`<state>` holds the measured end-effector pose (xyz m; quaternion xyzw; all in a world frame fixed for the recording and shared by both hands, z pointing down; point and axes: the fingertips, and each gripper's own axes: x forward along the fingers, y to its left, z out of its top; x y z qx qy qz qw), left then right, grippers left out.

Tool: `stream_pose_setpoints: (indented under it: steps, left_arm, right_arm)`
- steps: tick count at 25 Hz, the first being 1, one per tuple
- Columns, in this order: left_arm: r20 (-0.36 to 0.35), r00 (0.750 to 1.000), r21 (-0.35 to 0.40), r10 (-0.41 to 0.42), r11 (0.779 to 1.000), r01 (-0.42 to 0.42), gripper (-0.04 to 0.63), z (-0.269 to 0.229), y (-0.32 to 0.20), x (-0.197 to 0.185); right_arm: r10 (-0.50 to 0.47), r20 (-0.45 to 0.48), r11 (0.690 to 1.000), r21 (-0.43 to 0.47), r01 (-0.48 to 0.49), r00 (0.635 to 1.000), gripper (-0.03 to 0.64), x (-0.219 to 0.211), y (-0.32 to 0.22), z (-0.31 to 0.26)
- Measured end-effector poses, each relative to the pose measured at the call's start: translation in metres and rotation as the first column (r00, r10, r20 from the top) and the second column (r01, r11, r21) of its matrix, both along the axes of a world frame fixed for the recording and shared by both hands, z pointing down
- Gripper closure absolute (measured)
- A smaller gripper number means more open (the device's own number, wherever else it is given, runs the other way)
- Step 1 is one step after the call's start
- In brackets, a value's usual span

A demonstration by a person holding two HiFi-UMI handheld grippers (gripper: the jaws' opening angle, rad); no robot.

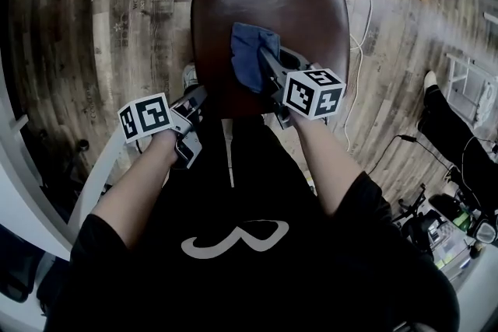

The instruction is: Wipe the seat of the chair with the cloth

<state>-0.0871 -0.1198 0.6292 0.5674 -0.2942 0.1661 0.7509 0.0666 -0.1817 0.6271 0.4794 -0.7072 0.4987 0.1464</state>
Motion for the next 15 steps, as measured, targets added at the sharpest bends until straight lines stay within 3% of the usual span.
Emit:
stream_pose_setpoints:
  steps: [15]
  left_arm:
    - [-0.031,0.999,0.029,-0.017,0.999,0.018,0.583,-0.011,0.013,0.076]
  right_arm:
    - [0.125,-0.111,0.992,0.017,-0.124,0.986,0.563,0.131,0.016,0.001]
